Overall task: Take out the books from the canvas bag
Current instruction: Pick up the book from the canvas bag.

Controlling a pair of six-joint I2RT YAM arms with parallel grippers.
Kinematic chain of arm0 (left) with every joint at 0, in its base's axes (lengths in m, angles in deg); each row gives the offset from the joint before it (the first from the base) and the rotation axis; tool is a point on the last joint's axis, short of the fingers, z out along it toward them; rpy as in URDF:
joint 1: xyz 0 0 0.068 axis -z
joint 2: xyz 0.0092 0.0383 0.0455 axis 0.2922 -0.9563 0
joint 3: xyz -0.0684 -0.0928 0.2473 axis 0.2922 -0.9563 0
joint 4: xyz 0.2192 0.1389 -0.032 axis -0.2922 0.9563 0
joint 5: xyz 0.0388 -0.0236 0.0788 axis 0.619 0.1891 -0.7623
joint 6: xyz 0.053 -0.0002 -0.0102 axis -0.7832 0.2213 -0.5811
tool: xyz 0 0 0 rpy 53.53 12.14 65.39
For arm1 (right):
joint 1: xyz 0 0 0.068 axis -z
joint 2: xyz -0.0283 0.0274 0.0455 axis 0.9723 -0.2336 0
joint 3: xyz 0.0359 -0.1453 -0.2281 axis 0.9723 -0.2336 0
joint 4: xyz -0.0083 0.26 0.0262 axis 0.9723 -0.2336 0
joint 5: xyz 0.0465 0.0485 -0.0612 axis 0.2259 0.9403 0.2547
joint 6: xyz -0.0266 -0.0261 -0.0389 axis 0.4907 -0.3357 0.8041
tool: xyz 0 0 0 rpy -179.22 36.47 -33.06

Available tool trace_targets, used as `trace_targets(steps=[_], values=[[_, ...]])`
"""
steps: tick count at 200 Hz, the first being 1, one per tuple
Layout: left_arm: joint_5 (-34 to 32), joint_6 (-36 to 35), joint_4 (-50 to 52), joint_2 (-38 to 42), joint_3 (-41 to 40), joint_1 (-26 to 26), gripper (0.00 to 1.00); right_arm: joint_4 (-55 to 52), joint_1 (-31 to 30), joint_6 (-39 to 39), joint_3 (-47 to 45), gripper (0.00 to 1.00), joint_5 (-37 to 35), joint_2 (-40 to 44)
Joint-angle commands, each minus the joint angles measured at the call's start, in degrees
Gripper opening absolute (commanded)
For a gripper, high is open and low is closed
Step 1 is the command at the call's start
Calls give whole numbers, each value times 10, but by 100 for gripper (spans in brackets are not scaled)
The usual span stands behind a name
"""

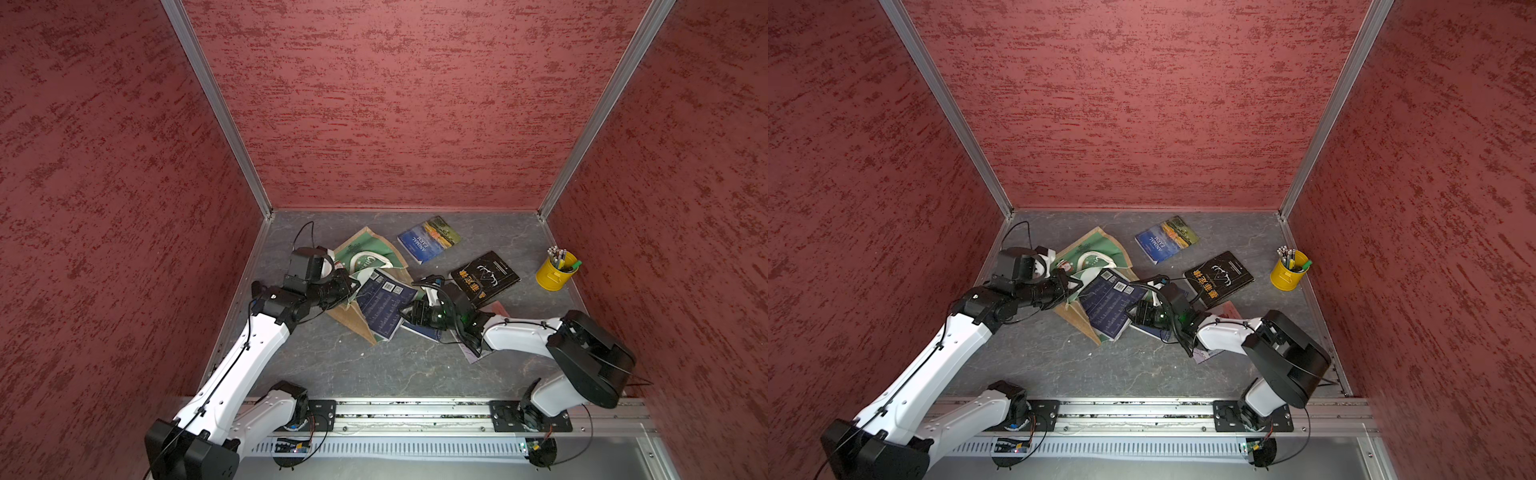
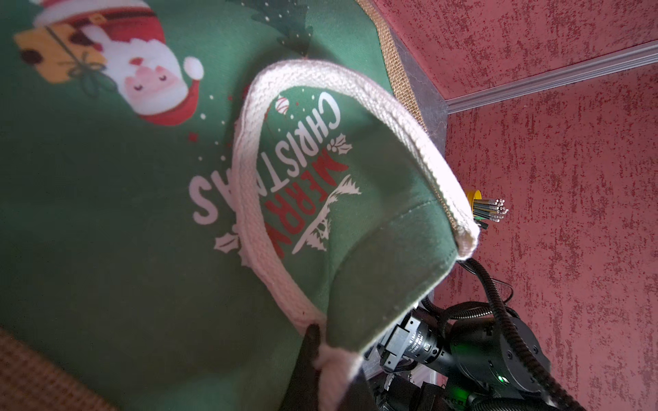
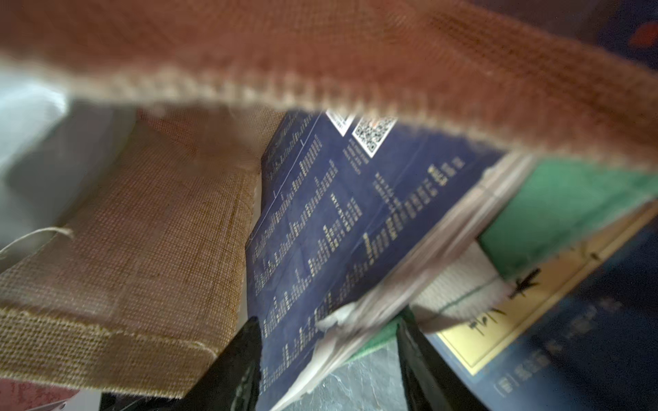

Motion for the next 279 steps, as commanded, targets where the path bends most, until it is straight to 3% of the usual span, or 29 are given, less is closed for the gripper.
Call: trace_targets(steps=[1,33,74,146,173,226,251,279], values=[[22,3,-26,12,28,1,0,8,3,-10,21,62,-18,0],[21,7,-27,18,25,1,0,19,6,-18,15,63,-18,-10],[27,6,-29,17,21,1,0,111,20,-52,9,64,19,-66],[28,8,-31,21,23,1,0,109,20,-64,64,62,35,-118],[27,9,-32,24,20,1,0,97,19,-59,84,54,31,-125],[23,13,-40,21,18,1,0,48,19,-33,92,13,2,-102],[23,14,-43,21,15,1,0,44,19,-29,87,4,-3,-87],[18,14,-40,17,16,1,0,37,19,-19,78,1,-14,-59]])
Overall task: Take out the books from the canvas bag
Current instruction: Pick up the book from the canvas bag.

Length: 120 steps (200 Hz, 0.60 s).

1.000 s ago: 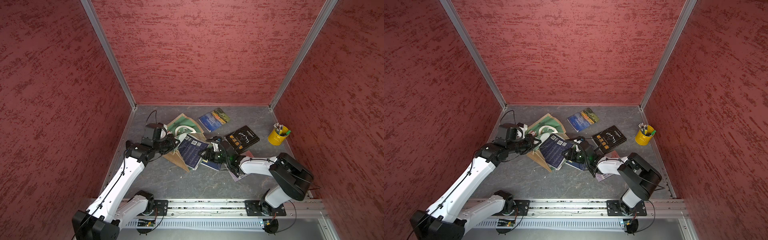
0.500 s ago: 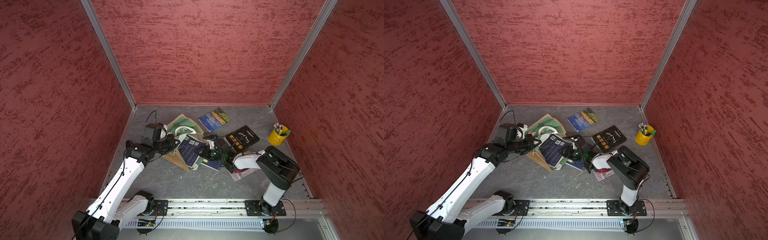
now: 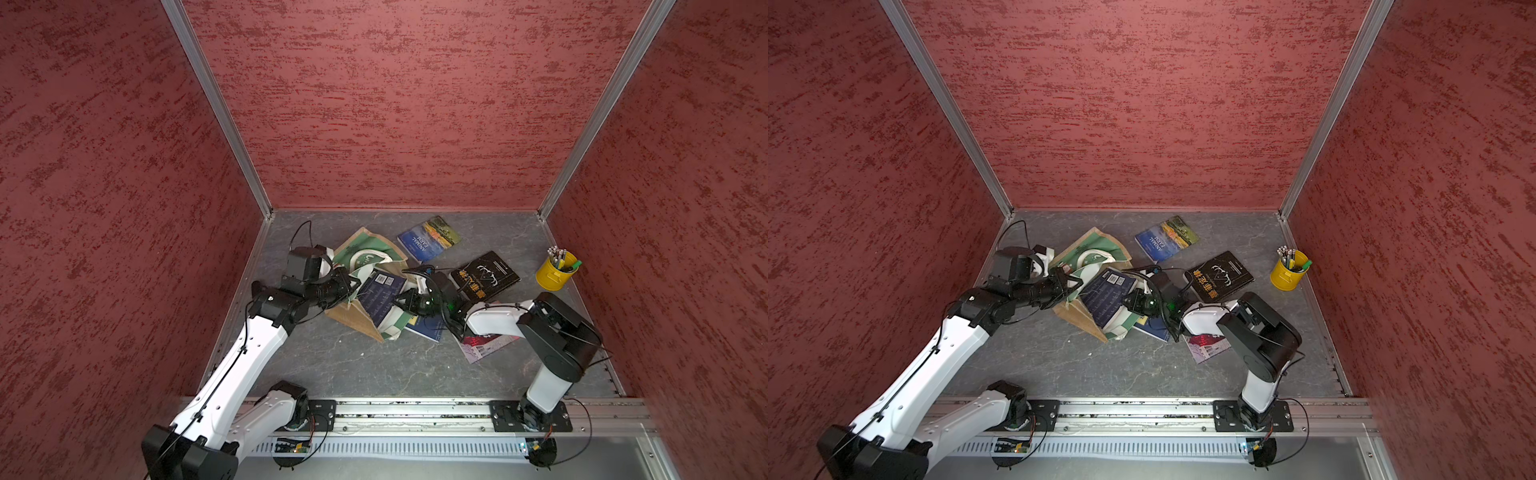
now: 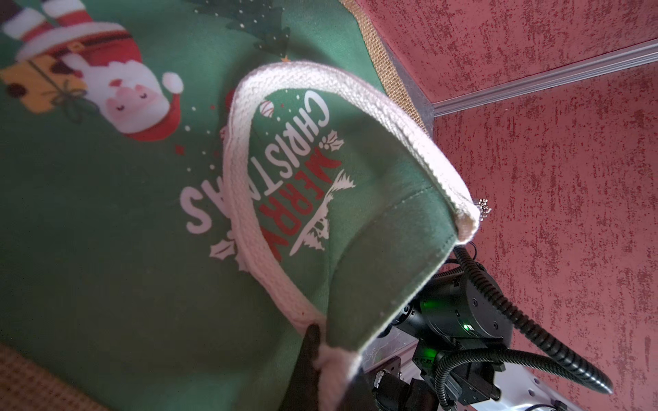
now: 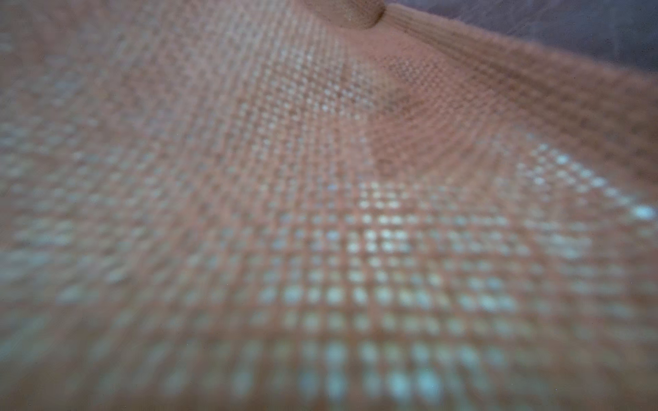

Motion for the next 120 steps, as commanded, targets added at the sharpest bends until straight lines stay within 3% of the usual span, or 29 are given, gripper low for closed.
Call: trace_targets(steps=[1,35,68,120], values=[[9,3,-33,6,14,1,0,-3,2,20,-10,1,-24,40],[-18,-10,-3,-10,35,0,0,-24,2,42,-12,0,-20,91],[-48,-18,18,-25,53,-1,0,-112,2,86,2,0,-24,153],[-75,-33,38,-54,87,-2,0,-246,2,109,-2,0,-75,311]])
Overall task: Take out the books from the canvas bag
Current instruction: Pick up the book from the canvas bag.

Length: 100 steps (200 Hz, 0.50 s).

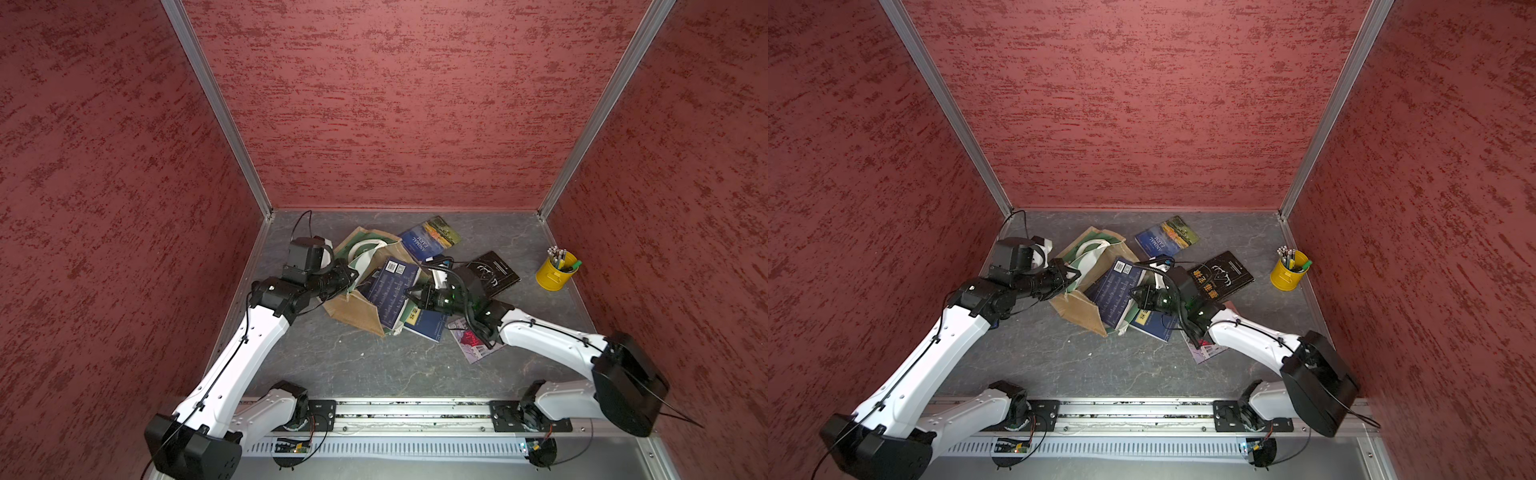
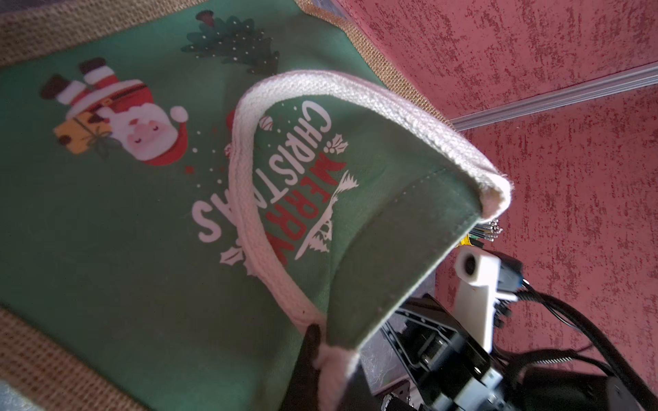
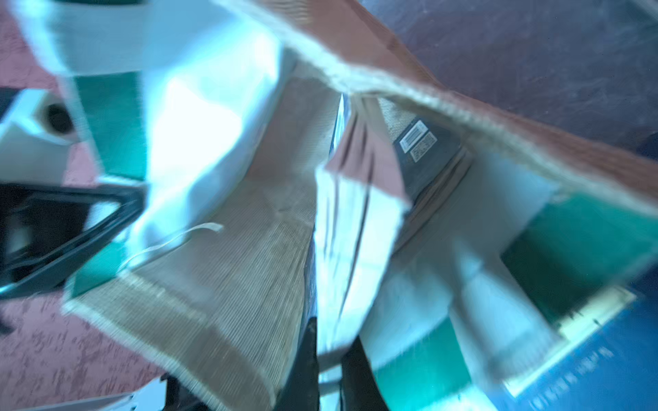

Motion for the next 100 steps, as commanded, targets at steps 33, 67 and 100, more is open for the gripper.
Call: trace_targets(steps=[33,67,100], values=[[-35,-46,34,-19,47,-12,0,-105,28,-11,-1,0,-84,153],[-20,-61,66,-21,76,-57,0,-122,93,-29,6,0,-82,190],[10,-78,91,-20,109,-118,0,-90,167,-42,2,0,-51,185]])
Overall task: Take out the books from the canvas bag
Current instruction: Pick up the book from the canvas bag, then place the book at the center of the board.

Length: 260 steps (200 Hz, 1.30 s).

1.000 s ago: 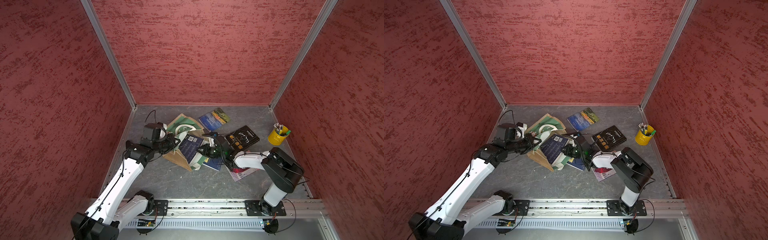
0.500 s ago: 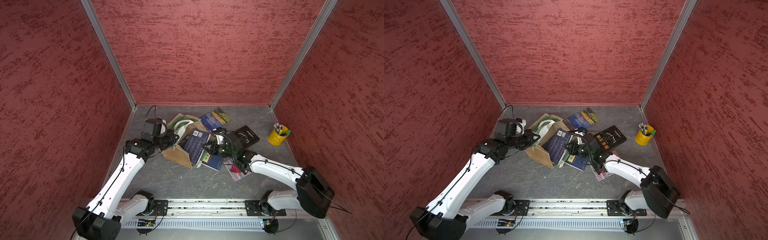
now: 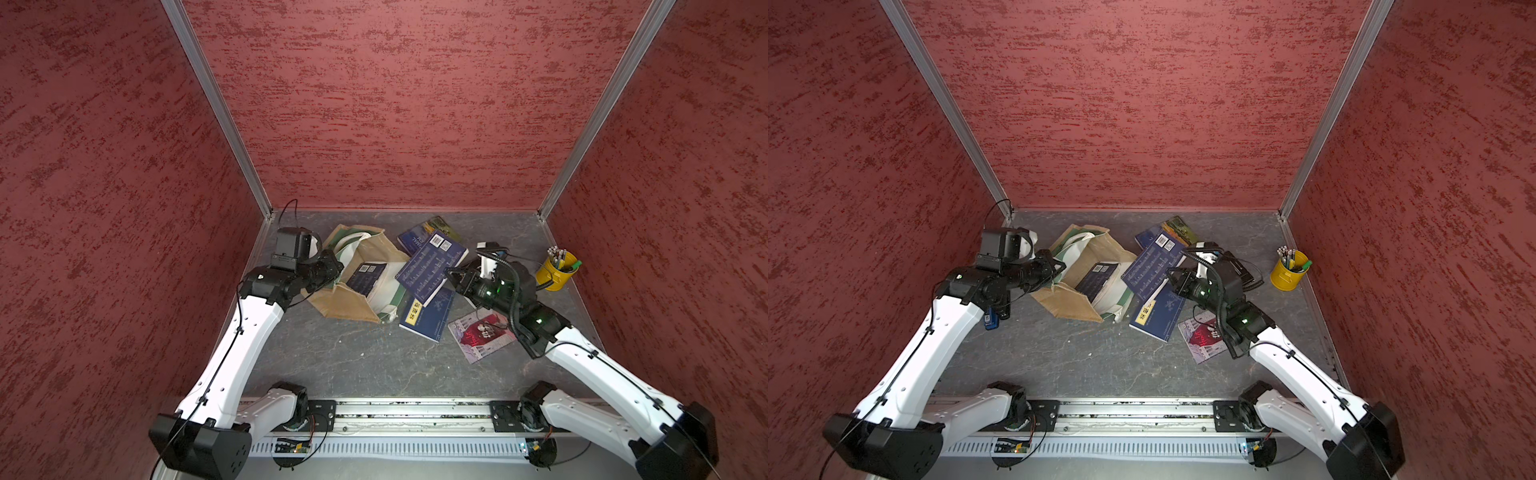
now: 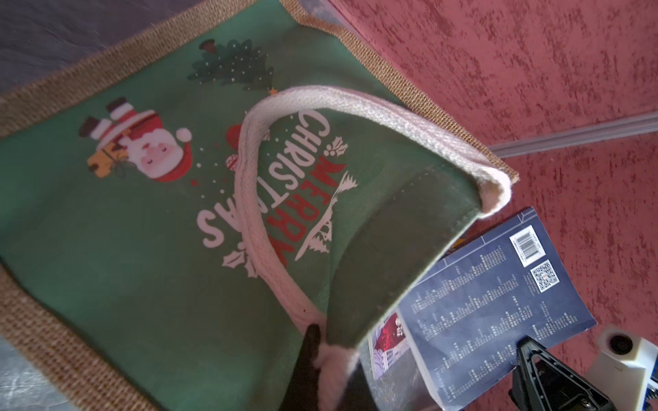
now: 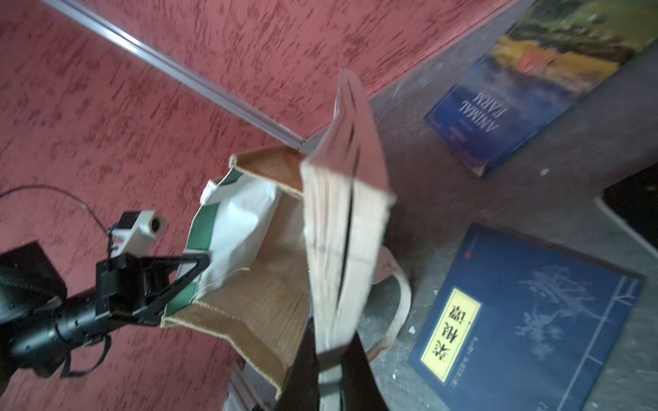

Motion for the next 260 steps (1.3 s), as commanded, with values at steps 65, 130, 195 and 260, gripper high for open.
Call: trace_targets(steps=[65,130,195,260], values=[[74,-26,40,-3,100,-157,0,-65,58,117,170,0,-22,-144],[99,-3,3,-45,158,-217,0,-297,-35,305,427,0,-229,-323],[108,30,-58,-41,108,-220,0,-453,-76,380,643,0,-514,-513],[92,26,-41,-47,143,-258,0,-437,-161,463,741,1,-518,-674]])
